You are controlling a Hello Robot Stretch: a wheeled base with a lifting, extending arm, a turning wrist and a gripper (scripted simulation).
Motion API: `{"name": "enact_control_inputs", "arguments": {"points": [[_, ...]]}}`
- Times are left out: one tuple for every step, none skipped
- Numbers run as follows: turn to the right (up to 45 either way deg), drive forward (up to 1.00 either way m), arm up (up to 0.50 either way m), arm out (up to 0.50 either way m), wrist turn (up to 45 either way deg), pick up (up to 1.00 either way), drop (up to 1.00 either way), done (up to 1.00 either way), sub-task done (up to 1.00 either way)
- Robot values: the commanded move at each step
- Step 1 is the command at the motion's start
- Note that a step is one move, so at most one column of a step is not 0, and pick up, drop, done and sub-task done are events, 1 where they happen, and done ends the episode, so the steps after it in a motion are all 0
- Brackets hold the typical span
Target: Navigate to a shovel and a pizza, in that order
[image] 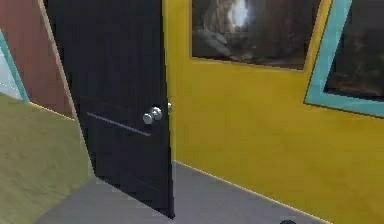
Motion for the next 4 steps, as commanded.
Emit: {"name": "enact_control_inputs", "arguments": {"points": [[45.0, 0.0, 0.0, 0.0, 0.0, 0.0, 0.0, 0.0, 0.0], [9.0, 0.0, 0.0, 0.0, 0.0, 0.0, 0.0, 0.0, 0.0], [0.0, 0.3, 0.0, 0.0, 0.0, 0.0, 0.0, 0.0, 0.0], [0.0, 0.0, 0.0, 0.0, 0.0, 0.0, 0.0, 0.0, 1.0]]}}
